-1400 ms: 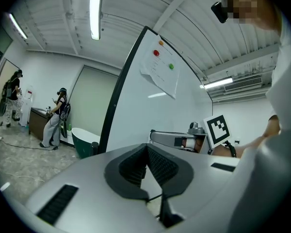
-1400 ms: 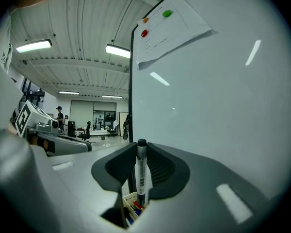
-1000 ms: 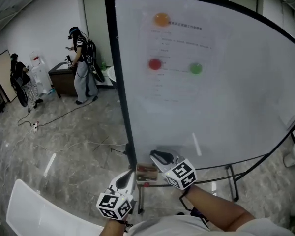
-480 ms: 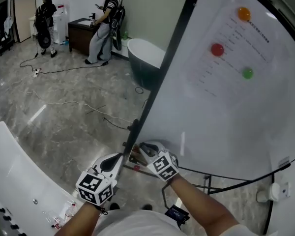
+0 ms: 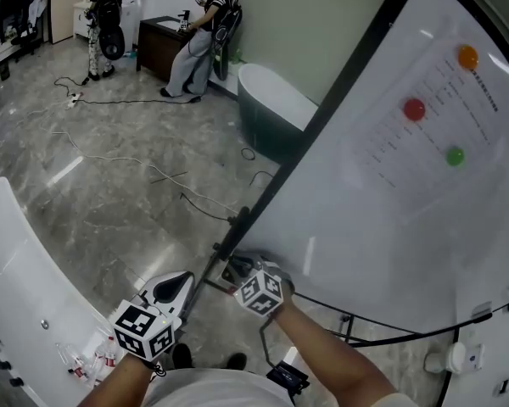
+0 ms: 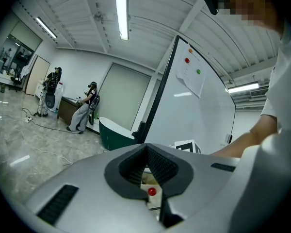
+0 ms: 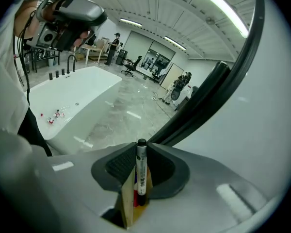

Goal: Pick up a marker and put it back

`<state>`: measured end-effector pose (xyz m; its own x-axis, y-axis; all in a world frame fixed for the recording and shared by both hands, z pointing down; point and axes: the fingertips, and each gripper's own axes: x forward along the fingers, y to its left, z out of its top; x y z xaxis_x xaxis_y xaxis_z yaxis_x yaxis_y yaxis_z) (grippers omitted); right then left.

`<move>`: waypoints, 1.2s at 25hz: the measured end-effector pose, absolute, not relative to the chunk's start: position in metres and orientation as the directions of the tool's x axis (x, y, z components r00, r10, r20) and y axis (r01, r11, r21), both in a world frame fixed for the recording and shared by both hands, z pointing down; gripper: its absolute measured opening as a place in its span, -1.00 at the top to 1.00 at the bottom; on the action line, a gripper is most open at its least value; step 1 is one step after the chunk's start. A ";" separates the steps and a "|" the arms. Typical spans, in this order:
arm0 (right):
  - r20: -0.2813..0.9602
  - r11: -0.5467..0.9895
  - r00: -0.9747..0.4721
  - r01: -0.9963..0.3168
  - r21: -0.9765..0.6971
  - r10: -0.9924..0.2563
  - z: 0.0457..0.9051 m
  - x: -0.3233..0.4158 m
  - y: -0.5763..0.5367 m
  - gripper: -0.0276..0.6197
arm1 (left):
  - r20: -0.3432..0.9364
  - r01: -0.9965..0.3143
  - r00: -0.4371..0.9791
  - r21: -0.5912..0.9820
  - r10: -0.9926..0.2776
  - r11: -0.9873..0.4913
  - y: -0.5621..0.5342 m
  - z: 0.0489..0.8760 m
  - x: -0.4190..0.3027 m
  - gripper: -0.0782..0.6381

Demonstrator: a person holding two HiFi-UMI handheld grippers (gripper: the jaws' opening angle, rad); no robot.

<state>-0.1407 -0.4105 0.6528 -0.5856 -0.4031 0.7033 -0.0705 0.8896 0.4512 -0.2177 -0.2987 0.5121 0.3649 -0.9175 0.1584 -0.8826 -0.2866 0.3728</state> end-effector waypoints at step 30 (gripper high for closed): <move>0.360 0.861 -0.785 -0.426 0.278 -0.505 0.498 -0.100 -0.370 0.81 | 0.120 -0.838 0.518 0.268 -0.847 -0.475 -0.315 0.458 -0.141 0.78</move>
